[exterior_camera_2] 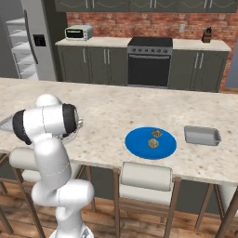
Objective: Place two dumplings into each of the tupperware containers and then place the containers in the fridge.
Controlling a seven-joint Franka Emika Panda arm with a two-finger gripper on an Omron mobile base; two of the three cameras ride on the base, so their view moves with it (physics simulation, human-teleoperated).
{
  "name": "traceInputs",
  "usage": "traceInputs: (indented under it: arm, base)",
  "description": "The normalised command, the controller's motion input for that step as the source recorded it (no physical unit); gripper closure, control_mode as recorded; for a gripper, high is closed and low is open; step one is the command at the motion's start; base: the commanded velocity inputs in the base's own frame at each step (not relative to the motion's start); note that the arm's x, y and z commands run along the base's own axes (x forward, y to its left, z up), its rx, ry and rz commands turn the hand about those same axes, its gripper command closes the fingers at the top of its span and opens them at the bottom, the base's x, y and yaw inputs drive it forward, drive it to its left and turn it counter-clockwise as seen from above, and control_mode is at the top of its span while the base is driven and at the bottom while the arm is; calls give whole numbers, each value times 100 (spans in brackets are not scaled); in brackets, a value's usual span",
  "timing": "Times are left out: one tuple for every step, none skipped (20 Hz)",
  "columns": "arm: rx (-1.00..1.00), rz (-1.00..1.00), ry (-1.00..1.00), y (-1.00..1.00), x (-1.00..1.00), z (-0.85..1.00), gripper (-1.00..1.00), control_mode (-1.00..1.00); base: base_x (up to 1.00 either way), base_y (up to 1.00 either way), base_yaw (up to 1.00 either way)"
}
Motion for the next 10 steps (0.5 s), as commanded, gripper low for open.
traceInputs:
  arm:
    - [-22,-50,5,50,-16,100,-100,-100]
    - [-22,-47,4,54,-16,100,-100,-100]
    - [-23,-44,2,59,-11,100,-100,-100]
    - [-25,-40,3,66,-7,100,-100,-100]
    - [-27,-35,1,73,-4,100,-100,-100]
    - [-28,-29,0,80,-1,100,-100,-100]
    - [-30,-23,0,81,0,100,-100,-100]
    - [-32,-19,0,78,0,100,-100,-100]
    - [-33,-14,0,76,0,100,-100,-100]
    - [-37,-8,0,75,0,100,-100,-100]
  base:
    - [0,0,0]
    - [0,0,0]
    - [0,0,0]
    - [0,0,0]
    - [0,0,0]
    - [0,0,0]
    - [0,0,0]
    - [0,0,0]
    - [0,0,0]
    - [0,0,0]
